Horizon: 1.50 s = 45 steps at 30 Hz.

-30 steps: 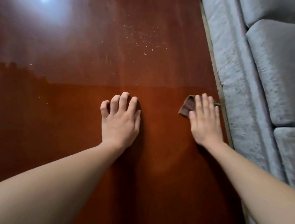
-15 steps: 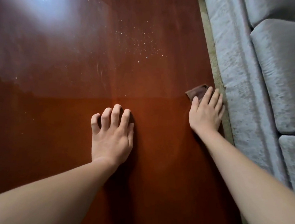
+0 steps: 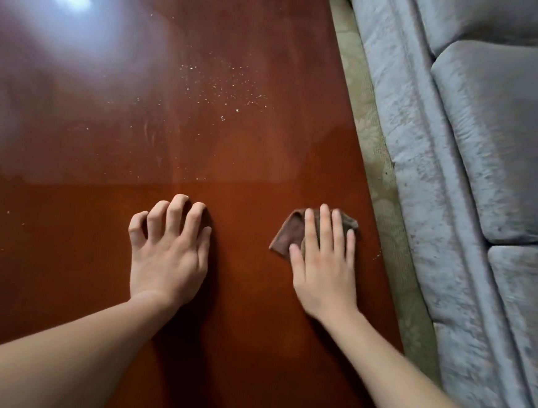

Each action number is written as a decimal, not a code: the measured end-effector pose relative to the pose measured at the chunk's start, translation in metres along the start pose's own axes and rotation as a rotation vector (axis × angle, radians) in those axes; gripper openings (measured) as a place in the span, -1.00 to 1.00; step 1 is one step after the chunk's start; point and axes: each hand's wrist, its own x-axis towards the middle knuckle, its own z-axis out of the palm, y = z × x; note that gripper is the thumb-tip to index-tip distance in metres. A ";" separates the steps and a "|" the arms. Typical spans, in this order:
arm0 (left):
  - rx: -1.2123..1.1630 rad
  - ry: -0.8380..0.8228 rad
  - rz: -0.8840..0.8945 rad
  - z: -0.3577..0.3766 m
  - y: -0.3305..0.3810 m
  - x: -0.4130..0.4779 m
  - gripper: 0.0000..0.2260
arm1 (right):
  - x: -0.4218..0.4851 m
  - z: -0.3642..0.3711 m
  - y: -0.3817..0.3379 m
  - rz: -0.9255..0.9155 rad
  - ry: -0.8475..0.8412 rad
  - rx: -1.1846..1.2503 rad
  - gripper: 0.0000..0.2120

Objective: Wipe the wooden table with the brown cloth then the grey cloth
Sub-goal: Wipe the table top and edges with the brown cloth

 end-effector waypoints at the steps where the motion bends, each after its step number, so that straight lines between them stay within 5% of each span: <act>1: 0.000 -0.001 -0.004 0.000 0.000 0.000 -0.56 | -0.006 0.002 0.002 0.003 -0.017 0.005 -0.35; 14: 0.041 0.020 0.010 0.003 -0.001 0.002 -0.56 | 0.247 -0.048 0.016 0.249 -0.003 0.151 -0.34; 19: 0.031 0.016 0.011 0.003 0.000 0.001 -0.56 | 0.180 -0.042 0.039 0.160 -0.018 0.169 -0.34; 27: 0.009 0.004 -0.001 0.001 0.001 0.001 -0.56 | -0.087 0.004 0.084 0.159 -0.102 0.117 -0.29; 30: 0.010 0.002 0.002 0.001 0.000 0.000 -0.56 | -0.115 0.009 0.083 0.218 -0.165 0.101 -0.28; 38: 0.021 0.005 0.018 0.005 -0.001 0.002 -0.55 | 0.043 -0.016 0.032 0.266 -0.035 0.066 -0.26; 45: 0.035 0.024 0.029 0.007 -0.003 0.002 -0.56 | 0.221 -0.041 -0.053 0.132 0.020 0.080 -0.30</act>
